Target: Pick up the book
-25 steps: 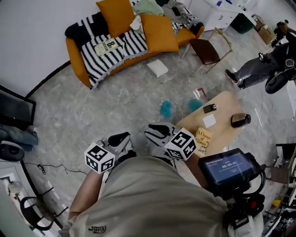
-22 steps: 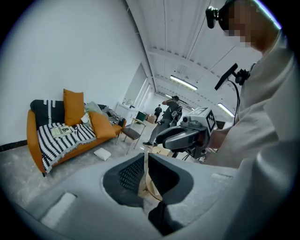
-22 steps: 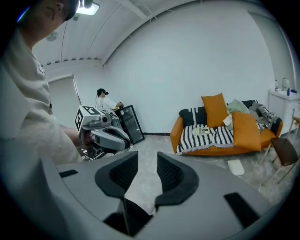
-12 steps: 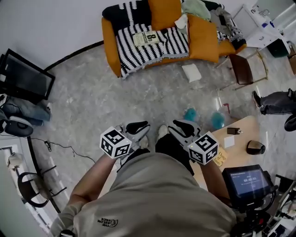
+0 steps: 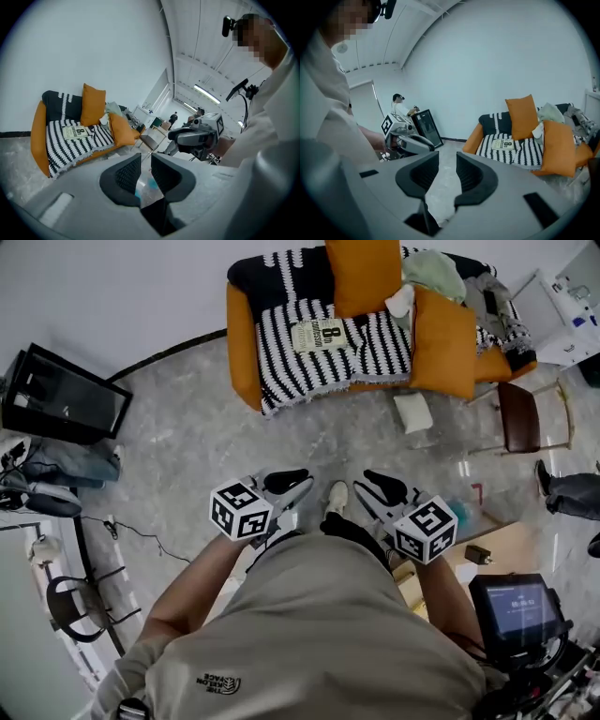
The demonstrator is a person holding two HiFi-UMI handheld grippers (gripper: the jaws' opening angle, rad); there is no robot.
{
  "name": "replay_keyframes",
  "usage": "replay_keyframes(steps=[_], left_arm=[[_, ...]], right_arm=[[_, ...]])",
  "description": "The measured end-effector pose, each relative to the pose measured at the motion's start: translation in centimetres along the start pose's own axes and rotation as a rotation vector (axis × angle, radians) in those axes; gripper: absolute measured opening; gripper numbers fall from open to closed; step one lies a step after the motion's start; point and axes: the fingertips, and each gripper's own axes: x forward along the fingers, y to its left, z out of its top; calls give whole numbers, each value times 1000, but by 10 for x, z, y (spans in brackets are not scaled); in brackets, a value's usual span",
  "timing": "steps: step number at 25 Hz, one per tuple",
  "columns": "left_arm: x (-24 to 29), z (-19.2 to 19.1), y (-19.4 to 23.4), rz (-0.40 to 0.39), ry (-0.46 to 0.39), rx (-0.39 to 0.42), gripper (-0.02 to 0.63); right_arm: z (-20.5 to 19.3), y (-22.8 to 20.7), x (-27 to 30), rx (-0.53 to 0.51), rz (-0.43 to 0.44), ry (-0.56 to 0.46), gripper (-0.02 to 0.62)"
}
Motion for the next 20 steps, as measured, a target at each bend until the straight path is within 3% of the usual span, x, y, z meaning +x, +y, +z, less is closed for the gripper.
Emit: replay_keyframes(steps=[8, 13, 16, 20], left_arm=[[76, 71, 80, 73, -7, -63, 51], [75, 77, 117, 99, 0, -105, 52], [85, 85, 165, 117, 7, -151, 59], [129, 90, 254, 125, 26, -218, 63]], right_arm=[[42, -116, 28, 19, 45, 19, 120], [47, -114, 39, 44, 49, 33, 120], [55, -129, 59, 63, 40, 54, 120], [56, -187, 94, 101, 9, 79, 120]])
